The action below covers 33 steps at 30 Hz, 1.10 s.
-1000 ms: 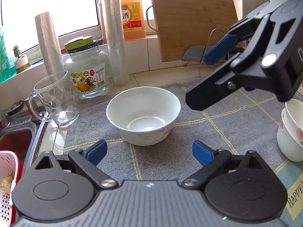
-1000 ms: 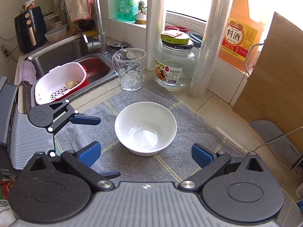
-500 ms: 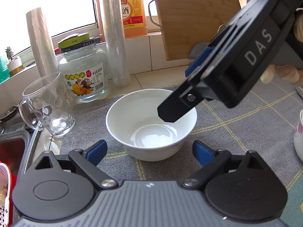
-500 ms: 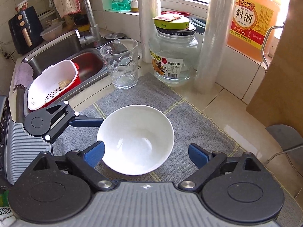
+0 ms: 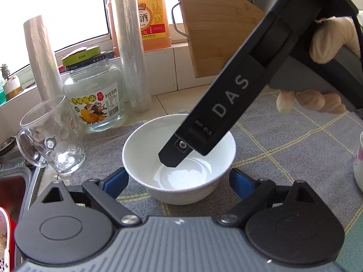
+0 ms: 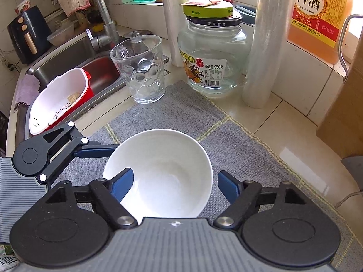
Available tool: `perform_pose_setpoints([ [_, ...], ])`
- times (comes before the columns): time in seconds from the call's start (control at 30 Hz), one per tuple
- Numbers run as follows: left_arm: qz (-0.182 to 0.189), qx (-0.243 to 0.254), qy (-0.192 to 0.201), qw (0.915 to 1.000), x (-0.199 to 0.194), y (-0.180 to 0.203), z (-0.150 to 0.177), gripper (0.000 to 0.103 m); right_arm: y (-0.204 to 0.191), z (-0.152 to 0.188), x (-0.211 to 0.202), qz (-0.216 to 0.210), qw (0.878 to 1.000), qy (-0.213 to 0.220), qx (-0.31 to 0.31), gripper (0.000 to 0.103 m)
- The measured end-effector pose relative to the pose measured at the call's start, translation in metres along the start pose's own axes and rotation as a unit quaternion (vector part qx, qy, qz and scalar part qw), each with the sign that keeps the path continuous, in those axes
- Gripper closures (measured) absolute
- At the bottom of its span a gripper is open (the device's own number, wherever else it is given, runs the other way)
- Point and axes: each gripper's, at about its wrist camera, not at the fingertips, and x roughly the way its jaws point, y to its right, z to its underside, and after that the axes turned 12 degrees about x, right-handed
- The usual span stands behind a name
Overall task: Organize plates and bowls
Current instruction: 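Close the right tool on the bowl's rim and lift it, then carry the held bowl with the right tool toward the bowl stack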
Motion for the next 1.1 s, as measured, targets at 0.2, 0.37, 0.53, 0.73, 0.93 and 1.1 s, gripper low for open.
perform_pose_setpoints([
  [0.2,0.001,0.0,0.002,1.0,0.002,-0.001,-0.001,0.009,0.001,-0.001,0.006,-0.006,1.0,-0.007,0.0,0.026],
  [0.37,0.002,-0.001,0.004,1.0,0.004,-0.002,-0.001,0.009,0.002,-0.001,0.008,-0.009,1.0,-0.008,0.002,0.027],
  [0.53,0.005,-0.003,0.004,1.0,0.005,-0.003,-0.001,0.009,0.001,-0.001,0.008,-0.01,1.0,-0.007,0.004,0.028],
  [0.73,0.009,-0.009,0.0,0.9999,0.004,-0.004,-0.002,0.009,0.002,-0.001,0.005,-0.014,1.0,-0.004,0.012,0.028],
  [0.93,0.012,-0.012,-0.001,0.9999,-0.005,0.0,-0.004,0.009,-0.001,0.003,-0.003,-0.018,1.0,-0.003,0.012,0.028],
  [1.1,0.013,-0.01,0.0,0.9999,-0.019,0.006,-0.01,0.009,-0.006,0.007,-0.02,-0.024,1.0,0.005,0.015,0.027],
])
